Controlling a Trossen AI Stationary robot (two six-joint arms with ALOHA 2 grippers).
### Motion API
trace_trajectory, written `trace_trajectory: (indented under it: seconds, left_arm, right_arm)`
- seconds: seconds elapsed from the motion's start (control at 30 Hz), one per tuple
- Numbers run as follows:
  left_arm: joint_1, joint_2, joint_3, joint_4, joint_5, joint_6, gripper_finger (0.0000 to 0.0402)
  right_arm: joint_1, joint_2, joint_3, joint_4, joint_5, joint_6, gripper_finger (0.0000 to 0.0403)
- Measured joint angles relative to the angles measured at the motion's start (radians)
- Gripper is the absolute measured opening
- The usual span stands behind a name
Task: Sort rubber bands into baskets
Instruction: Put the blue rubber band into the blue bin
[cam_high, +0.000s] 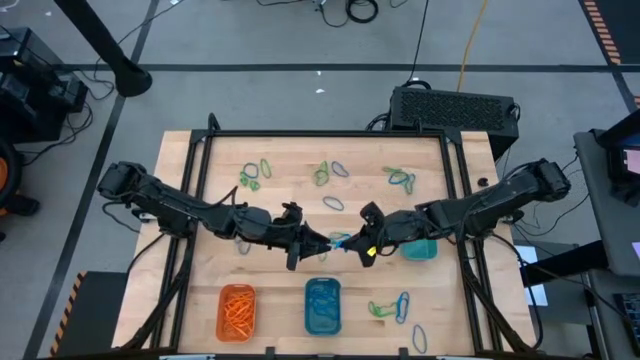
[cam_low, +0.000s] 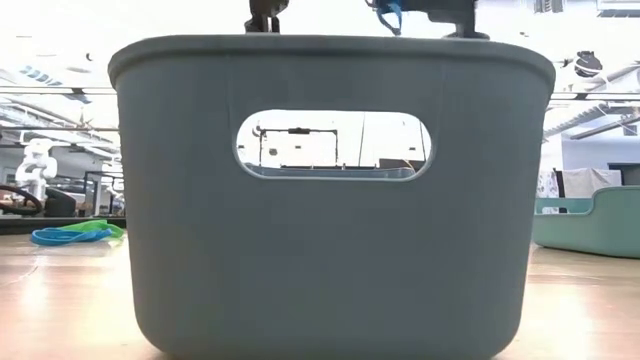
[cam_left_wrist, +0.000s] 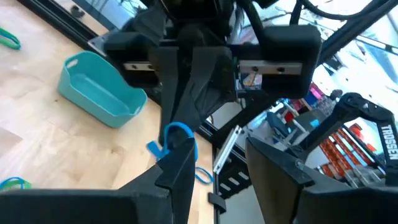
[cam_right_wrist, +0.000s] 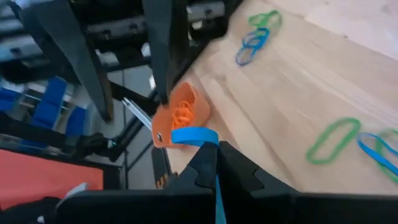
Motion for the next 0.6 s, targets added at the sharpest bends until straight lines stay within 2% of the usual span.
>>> trace_trajectory:
  seconds: [0.27, 0.6]
  left_arm:
    - [0.000, 0.000, 0.000, -0.010, 0.013, -0.001, 0.0148]
    - [-0.003, 0.000, 0.000, -0.039, 0.022, -0.003, 0.0148]
  right_arm:
    - [0.000, 0.045, 0.000, 0.110, -0.005, -0.001, 0.0000]
    - [-0.004, 0.044, 0.000, 0.114, -0.004, 0.010, 0.0000]
